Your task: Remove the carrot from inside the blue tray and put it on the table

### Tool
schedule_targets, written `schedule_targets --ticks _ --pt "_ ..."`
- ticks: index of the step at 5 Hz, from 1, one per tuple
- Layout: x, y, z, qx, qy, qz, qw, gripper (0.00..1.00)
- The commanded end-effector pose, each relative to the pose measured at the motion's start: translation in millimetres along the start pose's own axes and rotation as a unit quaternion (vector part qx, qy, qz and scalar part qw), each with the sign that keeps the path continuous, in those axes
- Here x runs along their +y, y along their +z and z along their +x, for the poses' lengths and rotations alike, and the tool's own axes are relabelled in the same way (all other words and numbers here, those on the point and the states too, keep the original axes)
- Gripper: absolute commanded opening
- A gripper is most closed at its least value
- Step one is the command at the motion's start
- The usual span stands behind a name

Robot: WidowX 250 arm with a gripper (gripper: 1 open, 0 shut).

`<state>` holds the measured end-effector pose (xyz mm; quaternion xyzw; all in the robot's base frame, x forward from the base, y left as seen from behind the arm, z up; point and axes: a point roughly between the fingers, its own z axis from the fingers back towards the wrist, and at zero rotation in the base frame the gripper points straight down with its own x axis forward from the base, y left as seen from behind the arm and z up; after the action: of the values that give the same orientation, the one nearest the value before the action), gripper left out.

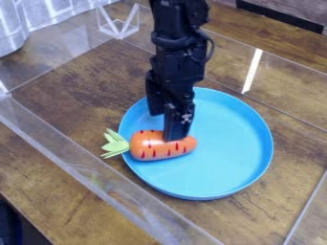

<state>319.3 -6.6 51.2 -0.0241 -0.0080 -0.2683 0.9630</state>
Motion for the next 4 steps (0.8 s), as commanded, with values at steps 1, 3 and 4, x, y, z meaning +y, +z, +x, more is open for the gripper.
schedule_targets --ticks 1,3,4 --pt "9.0 3.0 0.7 -0.014 -0.004 0.011 0.9998 1.0" --pt "11.8 -3.4 -2.2 -0.009 -0.011 0.01 0.9998 1.0" --pt "12.5 -4.5 -2.7 -0.007 -0.013 0.01 0.9998 1.0"
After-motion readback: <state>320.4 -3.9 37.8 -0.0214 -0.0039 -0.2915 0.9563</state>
